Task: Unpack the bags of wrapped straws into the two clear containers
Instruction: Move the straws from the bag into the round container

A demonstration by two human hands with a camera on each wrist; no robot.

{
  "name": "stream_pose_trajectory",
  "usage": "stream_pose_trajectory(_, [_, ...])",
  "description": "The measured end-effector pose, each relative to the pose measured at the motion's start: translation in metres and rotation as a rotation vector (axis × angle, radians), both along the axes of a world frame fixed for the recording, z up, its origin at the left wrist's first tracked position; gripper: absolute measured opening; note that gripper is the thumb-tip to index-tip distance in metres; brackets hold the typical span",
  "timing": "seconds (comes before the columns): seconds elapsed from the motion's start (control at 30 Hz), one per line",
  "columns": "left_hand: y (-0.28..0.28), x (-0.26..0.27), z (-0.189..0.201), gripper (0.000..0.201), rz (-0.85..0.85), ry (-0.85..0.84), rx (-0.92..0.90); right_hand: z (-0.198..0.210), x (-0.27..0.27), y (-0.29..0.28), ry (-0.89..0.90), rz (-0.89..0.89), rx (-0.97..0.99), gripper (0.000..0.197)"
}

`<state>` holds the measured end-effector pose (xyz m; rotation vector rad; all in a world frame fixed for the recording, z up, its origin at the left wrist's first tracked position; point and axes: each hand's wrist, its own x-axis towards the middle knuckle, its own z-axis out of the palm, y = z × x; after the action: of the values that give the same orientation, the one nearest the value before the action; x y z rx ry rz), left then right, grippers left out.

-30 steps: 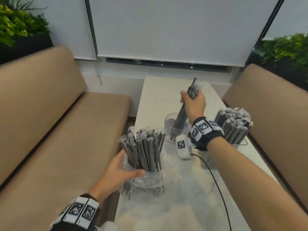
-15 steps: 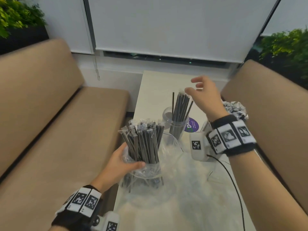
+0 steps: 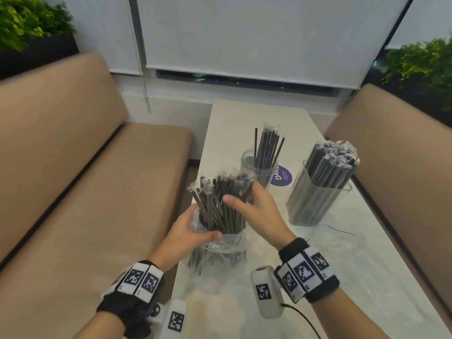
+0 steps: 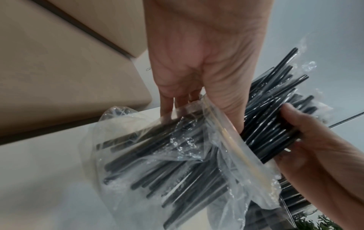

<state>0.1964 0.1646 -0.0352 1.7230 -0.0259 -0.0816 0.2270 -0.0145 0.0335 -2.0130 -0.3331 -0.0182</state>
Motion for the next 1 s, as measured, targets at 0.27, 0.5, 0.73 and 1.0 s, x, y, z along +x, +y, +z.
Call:
stream_pose_trajectory(0.27, [-0.005,-0.003,0.005,0.060,-0.011,0.004,0.021,0.044,0.010,-0.012,-0.086,-0.064,0.275,0.024])
stream_pose_trajectory(0.5, [-0.012,-0.004,0.011,0.055,-0.039,0.017,0.009,0.058,0.013,-0.016,-0.113,-0.134,0.343,0.021])
stream_pose_trajectory(0.73, [-0.011,-0.003,0.013,0.062,-0.039,0.042,0.000,0.107,0.023,-0.025,-0.187,-0.175,0.379,0.029])
stream_pose_trajectory(1.0, [-0.015,-0.002,0.018,0.059,-0.058,0.047,0.037,0.127,0.032,-0.036,-0.185,-0.159,0.403,0.011])
